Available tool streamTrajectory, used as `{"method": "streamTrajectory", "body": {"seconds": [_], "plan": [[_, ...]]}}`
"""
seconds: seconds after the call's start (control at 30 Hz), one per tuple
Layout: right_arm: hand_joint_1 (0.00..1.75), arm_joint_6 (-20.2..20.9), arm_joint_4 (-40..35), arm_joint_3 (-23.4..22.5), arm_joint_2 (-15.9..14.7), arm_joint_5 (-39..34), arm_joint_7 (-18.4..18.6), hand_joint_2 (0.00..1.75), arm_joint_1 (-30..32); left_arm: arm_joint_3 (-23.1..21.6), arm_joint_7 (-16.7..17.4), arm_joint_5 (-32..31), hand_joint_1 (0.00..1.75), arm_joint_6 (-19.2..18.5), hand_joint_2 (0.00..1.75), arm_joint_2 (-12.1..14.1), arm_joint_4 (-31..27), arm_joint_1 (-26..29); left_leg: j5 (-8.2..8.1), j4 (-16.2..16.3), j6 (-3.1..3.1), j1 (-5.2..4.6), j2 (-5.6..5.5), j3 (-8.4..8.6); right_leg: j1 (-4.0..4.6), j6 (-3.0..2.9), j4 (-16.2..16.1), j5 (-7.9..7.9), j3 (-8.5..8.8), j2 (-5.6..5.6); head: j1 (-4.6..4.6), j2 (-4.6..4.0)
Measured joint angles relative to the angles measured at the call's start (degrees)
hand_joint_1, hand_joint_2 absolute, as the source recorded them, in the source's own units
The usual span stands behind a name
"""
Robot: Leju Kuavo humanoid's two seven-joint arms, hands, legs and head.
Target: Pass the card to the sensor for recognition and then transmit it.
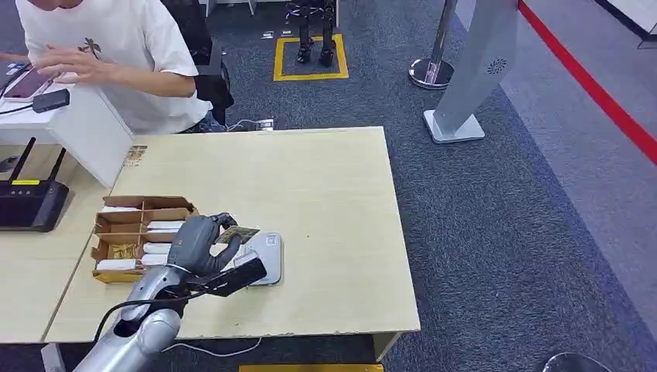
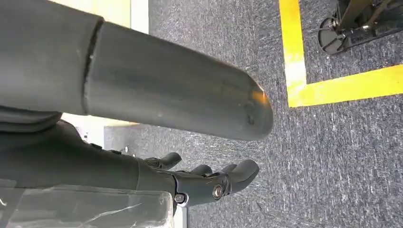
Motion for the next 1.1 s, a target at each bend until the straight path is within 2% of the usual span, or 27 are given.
{"method": "streamTrajectory", "body": {"seconds": [0.67,0.8,1.03,1.1], "plan": [[0.00,0.0,0.0,0.0,0.0,0.1,-0.1,0.00,0.0,0.0,-0.2,-0.5,1.75,0.2,1.75,-0.1,0.0,3.0,0.00,0.0,0.00,0.00,0.00,-0.02,0.00,0.00,0.0,0.00,0.00,-0.01,0.00,0.00],[0.00,0.0,0.0,0.0,0.0,0.1,-0.1,0.00,0.0,0.2,0.5,-1.8,1.75,1.9,1.75,-0.4,0.4,4.7,0.00,0.0,0.01,0.00,-0.01,-0.03,0.00,0.01,0.0,0.00,0.00,-0.02,0.00,0.00],[0.00,-0.1,0.0,0.0,0.0,0.9,0.0,0.00,0.0,2.5,1.3,-3.6,1.75,2.7,1.75,-1.3,2.7,7.0,0.00,0.0,0.01,0.00,-0.01,-0.03,0.00,0.01,0.0,0.00,0.00,-0.02,0.00,0.00],[0.00,-0.2,0.0,0.0,0.0,0.9,0.1,0.00,0.0,3.3,2.5,-5.1,1.75,4.2,1.75,-1.6,3.5,7.9,0.00,0.0,0.00,0.00,-0.01,-0.03,0.00,0.01,0.0,0.00,0.00,-0.02,0.00,0.00]]}}
